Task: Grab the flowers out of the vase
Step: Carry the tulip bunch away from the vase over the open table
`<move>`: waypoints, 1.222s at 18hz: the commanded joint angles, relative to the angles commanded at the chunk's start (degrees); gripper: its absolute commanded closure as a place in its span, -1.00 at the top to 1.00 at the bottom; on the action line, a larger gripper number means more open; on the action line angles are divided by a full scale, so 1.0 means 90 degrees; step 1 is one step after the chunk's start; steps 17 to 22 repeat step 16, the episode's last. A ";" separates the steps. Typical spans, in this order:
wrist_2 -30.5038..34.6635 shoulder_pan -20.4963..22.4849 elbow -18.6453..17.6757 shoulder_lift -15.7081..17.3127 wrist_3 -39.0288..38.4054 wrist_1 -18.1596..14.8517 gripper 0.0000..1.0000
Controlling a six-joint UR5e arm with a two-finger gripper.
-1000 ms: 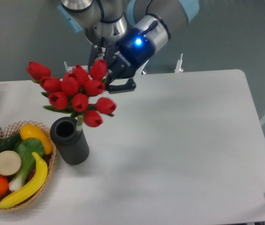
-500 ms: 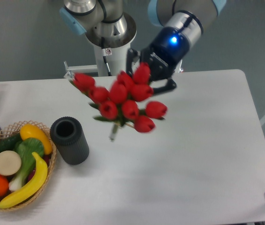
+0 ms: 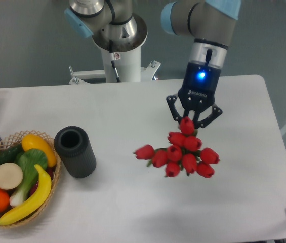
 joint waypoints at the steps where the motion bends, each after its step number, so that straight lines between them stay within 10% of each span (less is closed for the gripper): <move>1: 0.0459 0.0010 -0.0039 -0.0059 0.0060 -0.0205 -1.00; 5: 0.1507 0.0205 0.0067 -0.0040 0.0487 -0.1357 -1.00; 8: 0.1761 0.0108 0.0253 -0.0351 0.0705 -0.1496 -1.00; 11: 0.2191 -0.0273 0.0731 -0.0655 0.0724 -0.1622 -0.99; 16: 0.2396 -0.0332 0.1620 -0.0967 0.0724 -0.2988 -0.99; 22: 0.2396 -0.0332 0.1620 -0.0967 0.0724 -0.2988 -0.99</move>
